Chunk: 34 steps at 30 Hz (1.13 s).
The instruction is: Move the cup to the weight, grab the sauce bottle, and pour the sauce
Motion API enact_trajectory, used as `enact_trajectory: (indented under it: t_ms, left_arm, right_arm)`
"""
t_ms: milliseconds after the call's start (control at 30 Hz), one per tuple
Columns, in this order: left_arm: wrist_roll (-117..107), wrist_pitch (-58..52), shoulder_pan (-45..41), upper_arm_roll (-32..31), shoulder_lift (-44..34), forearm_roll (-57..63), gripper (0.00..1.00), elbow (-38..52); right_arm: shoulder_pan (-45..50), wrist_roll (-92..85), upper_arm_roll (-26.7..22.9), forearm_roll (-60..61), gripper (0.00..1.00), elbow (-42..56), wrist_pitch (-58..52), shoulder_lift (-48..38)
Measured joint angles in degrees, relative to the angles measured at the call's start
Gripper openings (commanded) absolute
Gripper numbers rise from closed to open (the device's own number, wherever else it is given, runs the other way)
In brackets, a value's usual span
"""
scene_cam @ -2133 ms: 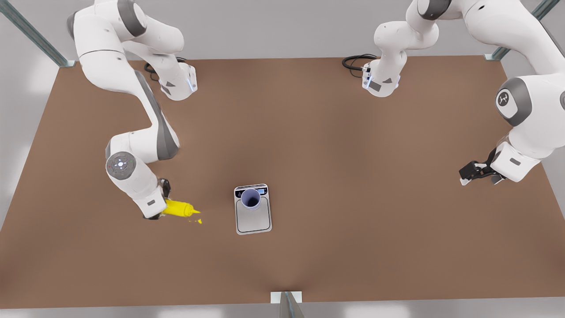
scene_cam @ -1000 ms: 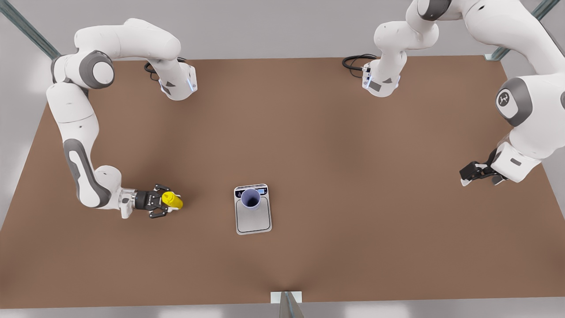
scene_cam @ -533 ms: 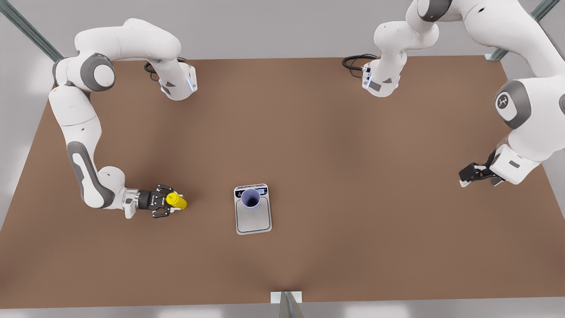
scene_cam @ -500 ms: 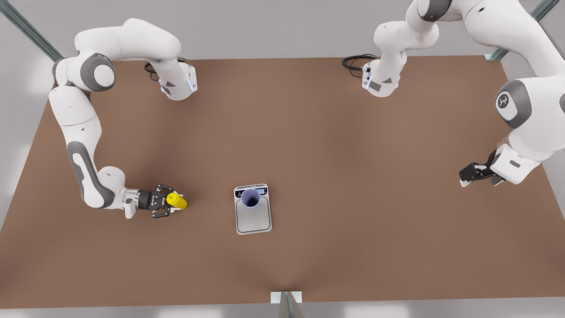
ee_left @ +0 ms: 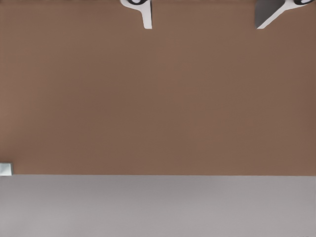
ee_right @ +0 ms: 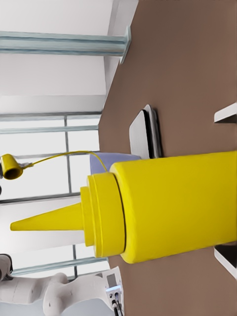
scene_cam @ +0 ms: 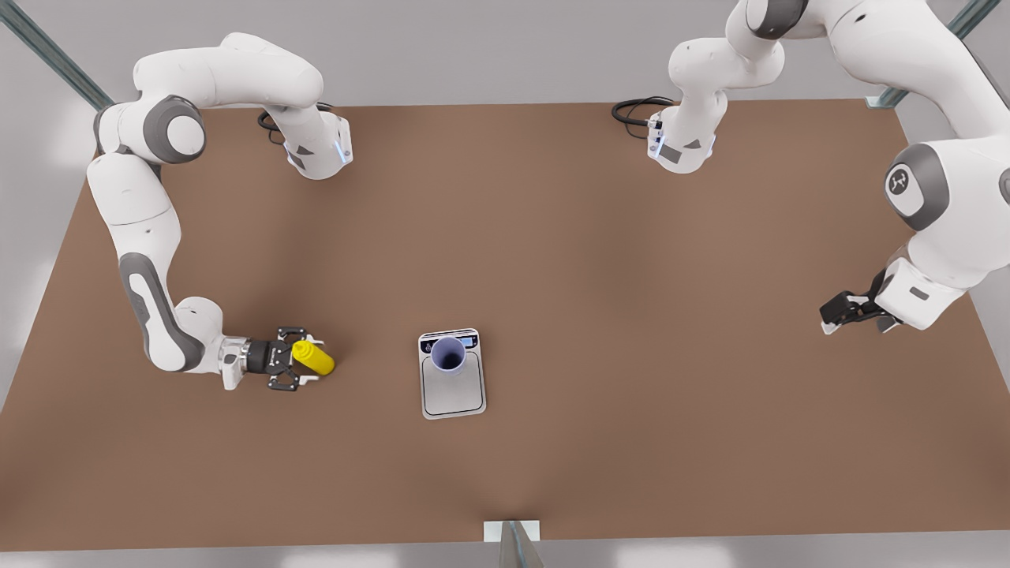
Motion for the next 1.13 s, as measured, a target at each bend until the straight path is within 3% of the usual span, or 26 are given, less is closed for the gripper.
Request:
enact_trajectory:
  t_ms: [267,433,567,733,800,867,967,1133]
  left_arm:
    - [-0.09,-0.09,0.00,-0.05,-0.09,-0.04,1.00,0.00]
    - [0.00,0.00,0.02,0.04,0.00,-0.05,1.00,0.00]
    - [0.00,0.00,-0.02,0.02,0.00,-0.05,1.00,0.00]
    - [0.08,0.00,0.04,-0.03,0.00,-0.05,1.00,0.00]
    - [0.09,0.00,0.01,0.01,0.00,-0.05,1.00,0.00]
    - [0.09,0.00,0.03,0.04,-0.01,-0.05,1.00,0.00]
    - [0.09,0.00,0.02,0.04,-0.09,-0.05,1.00,0.00]
    - [0.09,0.00,0.02,0.04,-0.09,-0.05,1.00,0.00]
  right_arm:
    - [-2.97,0.11,-0.09,-1.51,1.00,-1.27,-0.18,-0.34]
    - [-12.27,2.17,-0.16,-12.59,1.00,-3.22,-5.34,-3.08]
    - [-11.98,43.82,-1.48,-31.95,1.00,6.01,-10.44,-16.41]
    - [4.28,107.90,-1.56,-55.50,1.00,15.98,-9.84,-27.69]
    - [21.54,118.18,-17.74,-54.97,1.00,15.52,-9.95,-32.77]
    - [35.27,128.26,-29.61,-54.93,1.00,14.69,-9.55,-36.79]
    - [42.46,132.82,-35.68,-54.44,1.00,11.60,-7.12,-40.67]
    - [42.63,133.17,-35.94,-52.74,1.00,11.51,-7.12,-41.22]
